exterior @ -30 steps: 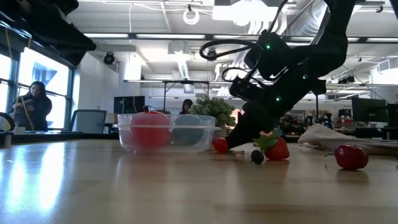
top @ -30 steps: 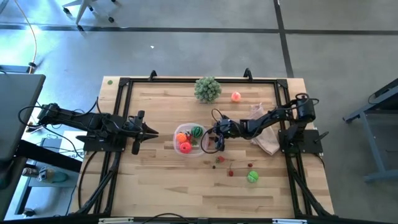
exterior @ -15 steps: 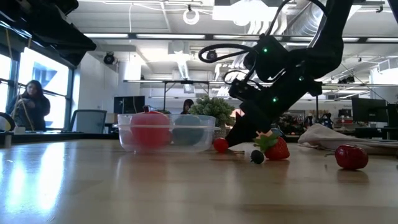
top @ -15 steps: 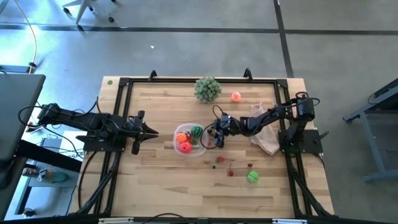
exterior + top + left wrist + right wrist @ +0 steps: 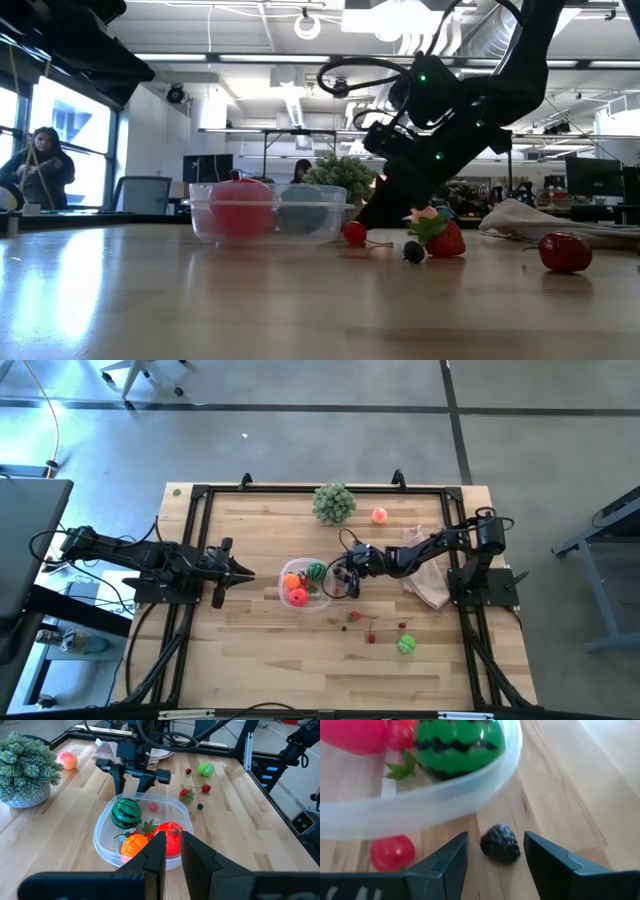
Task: Pick and placing Produce into tupperware
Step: Put the blackberry into the transparent bin, then put the top red cherry into the transparent bin
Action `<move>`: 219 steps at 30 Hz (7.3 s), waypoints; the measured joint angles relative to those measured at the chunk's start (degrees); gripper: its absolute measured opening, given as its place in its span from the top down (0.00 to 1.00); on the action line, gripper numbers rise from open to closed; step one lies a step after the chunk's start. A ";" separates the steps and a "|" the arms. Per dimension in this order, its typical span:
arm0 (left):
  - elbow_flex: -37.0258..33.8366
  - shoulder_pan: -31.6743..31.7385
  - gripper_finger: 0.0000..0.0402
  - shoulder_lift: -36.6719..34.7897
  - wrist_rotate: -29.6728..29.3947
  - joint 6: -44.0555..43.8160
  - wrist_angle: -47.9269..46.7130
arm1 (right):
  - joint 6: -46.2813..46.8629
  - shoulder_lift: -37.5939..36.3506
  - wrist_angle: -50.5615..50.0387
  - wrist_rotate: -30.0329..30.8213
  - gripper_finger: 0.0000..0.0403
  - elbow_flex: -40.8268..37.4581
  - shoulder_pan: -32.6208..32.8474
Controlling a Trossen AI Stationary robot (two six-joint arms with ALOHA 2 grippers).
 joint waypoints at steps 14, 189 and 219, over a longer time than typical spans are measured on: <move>0.00 0.01 0.88 0.01 0.01 -0.01 0.02 | -0.66 0.00 -6.64 0.01 0.54 2.65 0.02; -0.02 0.02 0.88 0.00 0.02 -0.01 0.00 | 16.48 -14.51 -66.73 28.19 0.64 24.96 22.83; 0.00 0.01 0.88 0.00 0.00 -0.01 0.00 | 6.72 -47.38 -33.53 19.59 0.64 -3.38 13.46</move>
